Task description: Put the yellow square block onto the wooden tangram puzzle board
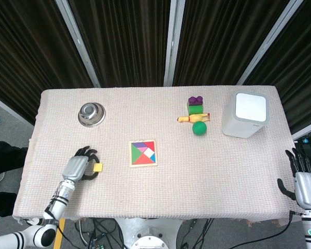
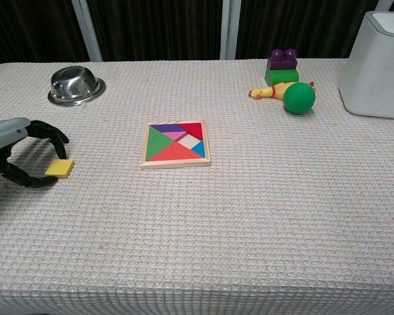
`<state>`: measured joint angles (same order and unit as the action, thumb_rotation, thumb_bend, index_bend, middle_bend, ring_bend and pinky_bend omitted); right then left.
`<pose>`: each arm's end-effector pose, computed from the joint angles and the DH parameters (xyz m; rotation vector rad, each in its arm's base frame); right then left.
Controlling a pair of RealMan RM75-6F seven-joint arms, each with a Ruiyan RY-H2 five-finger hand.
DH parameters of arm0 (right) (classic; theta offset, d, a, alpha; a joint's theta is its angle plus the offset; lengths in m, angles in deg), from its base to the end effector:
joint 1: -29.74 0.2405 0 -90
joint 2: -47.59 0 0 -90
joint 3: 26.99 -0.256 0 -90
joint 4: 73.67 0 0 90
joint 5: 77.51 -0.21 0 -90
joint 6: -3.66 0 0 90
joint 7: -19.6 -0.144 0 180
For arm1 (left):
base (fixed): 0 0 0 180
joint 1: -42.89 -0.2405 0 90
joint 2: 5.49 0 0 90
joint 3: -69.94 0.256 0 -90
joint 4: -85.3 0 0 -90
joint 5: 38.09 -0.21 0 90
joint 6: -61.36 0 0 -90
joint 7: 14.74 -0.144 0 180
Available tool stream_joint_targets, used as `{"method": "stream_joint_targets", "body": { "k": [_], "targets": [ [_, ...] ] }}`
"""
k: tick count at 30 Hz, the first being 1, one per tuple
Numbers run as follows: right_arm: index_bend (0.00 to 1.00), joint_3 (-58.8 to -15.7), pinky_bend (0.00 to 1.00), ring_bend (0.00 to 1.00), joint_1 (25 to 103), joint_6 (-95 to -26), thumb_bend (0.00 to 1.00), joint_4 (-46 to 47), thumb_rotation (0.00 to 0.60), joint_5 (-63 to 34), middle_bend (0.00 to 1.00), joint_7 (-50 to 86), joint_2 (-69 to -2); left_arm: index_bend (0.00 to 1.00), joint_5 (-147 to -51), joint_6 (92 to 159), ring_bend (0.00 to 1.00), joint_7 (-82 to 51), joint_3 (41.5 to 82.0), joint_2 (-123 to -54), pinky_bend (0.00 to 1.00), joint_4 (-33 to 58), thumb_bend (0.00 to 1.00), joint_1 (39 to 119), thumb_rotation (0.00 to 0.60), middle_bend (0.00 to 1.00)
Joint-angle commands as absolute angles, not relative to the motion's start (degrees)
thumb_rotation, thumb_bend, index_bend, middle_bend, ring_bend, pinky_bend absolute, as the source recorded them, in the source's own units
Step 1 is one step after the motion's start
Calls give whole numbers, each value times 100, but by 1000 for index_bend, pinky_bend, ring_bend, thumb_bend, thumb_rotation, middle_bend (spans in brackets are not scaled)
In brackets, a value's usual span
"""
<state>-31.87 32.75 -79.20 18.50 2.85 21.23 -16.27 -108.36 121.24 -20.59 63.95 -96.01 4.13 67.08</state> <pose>-0.3298 -0.1774 0.1663 1.2934 -0.9407 0.8111 -0.2494 0.2710 -0.0213 -1.6151 -1.2780 -0.8939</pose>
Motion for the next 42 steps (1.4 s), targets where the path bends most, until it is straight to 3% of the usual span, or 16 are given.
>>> {"method": "stream_joint_targets", "body": {
  "k": [1, 11, 24, 33, 42],
  "targets": [
    [0, -3187, 0, 0, 3276, -7914, 269, 1849, 600, 281, 0, 2122, -1626, 441, -10830, 12135, 42, -2067, 6394, -9599, 96, 401, 299, 6711, 600, 187],
    [0, -3193, 0, 0, 3276, -7917, 270, 1863, 600, 274, 0, 2141, -1617, 453, -10877, 12233, 41, -2014, 6356, -9509, 96, 180, 313, 6724, 600, 190],
    [0, -3187, 0, 0, 3276, -7878, 270, 1809, 600, 240, 0, 2112, -1638, 454, -10735, 11941, 41, -2238, 5948, -9516, 97, -331, 319, 7256, 600, 196],
    [0, -3183, 0, 0, 3276, -7889, 270, 1839, 600, 259, 0, 2152, -1623, 464, -10550, 11501, 41, -2368, 5711, -9863, 96, -231, 323, 7824, 600, 199],
    [0, -3195, 0, 0, 3272, -7886, 270, 1907, 600, 209, 0, 2248, -1577, 470, -11140, 10567, 41, -1480, 5630, -10029, 96, 599, 319, 8614, 600, 202]
  ]
}}
